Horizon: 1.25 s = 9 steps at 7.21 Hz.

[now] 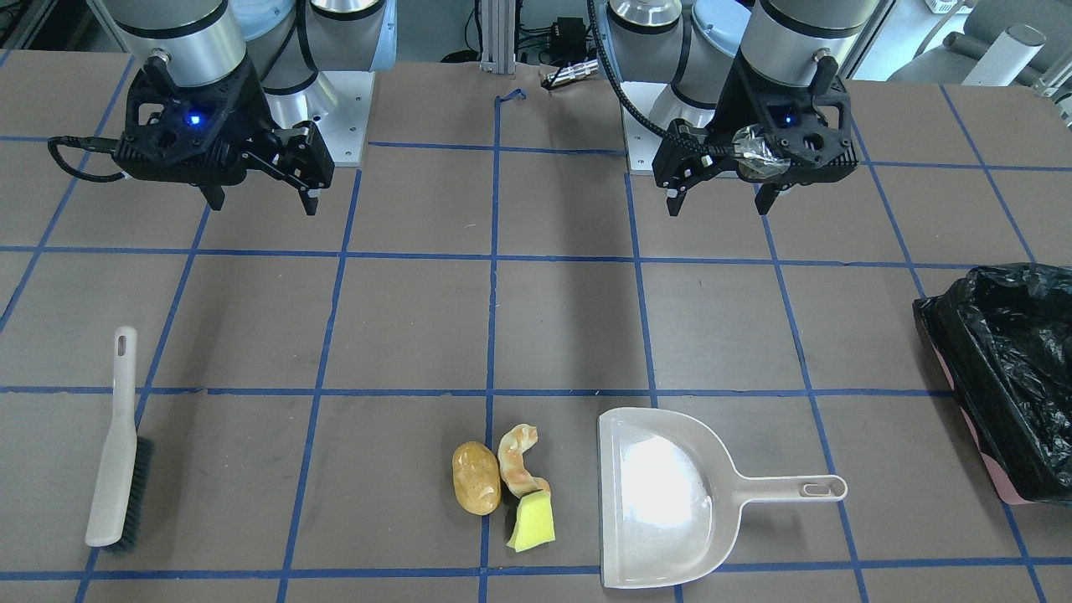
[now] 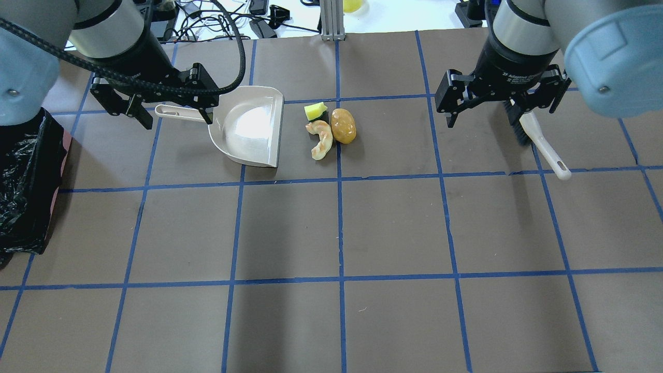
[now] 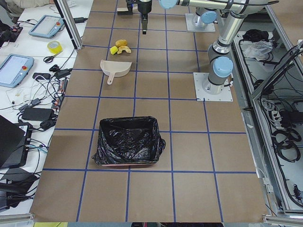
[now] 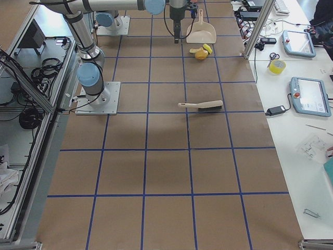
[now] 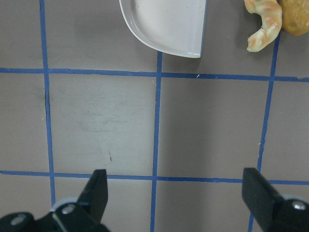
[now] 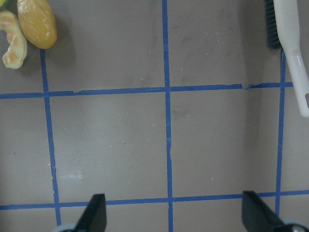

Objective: Sweep and dump trash into bin
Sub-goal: 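Move left gripper to the dustpan handle while right gripper moves to brush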

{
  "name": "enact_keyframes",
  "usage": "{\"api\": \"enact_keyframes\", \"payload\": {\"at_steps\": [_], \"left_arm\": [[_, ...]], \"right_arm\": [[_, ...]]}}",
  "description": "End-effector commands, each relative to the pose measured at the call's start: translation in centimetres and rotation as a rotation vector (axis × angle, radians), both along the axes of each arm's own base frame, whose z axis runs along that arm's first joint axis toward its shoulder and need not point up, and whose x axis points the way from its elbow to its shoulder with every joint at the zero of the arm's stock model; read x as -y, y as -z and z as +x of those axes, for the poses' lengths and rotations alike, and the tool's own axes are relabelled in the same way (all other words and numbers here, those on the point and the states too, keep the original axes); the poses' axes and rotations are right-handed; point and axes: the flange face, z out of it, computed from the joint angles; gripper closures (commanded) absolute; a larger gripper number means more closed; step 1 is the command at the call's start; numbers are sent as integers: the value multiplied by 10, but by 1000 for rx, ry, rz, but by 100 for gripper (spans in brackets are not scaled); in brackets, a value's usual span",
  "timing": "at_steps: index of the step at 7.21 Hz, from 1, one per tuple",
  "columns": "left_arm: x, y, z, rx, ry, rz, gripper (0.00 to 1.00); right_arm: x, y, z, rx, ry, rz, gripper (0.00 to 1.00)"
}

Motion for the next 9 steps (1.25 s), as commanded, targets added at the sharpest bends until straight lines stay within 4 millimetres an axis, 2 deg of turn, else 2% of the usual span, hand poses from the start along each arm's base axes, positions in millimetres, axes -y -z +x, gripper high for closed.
{"api": "enact_keyframes", "payload": {"at_steps": [1, 2, 3, 4, 5, 6, 7, 8, 9], "left_arm": [[1, 0, 0, 1, 1, -6, 0], [3, 3, 0, -1, 22, -1, 0], [8, 5, 0, 3, 69, -16, 0], [14, 9, 5, 13, 156, -26, 0], [23, 25, 9, 20, 261, -19, 0], [36, 45, 17, 30, 367, -42, 0], [50, 64, 33, 44, 419, -82, 0], [60, 79, 56, 59, 530, -88, 0], [69, 92, 79, 63, 700, -65, 3]], "right_arm": [[1, 5, 0, 6, -10, 15, 0], [1, 2, -2, -6, -8, 1, 0], [3, 8, -3, -5, -14, 23, 0], [4, 6, -4, -6, -12, 8, 0], [7, 12, -4, -9, -16, 27, 0], [17, 18, -25, -72, 13, 30, 0], [29, 25, -63, -99, 8, 52, 0], [37, 27, -99, -96, -80, 67, 0], [45, 25, -126, -115, -152, 41, 0]]}}
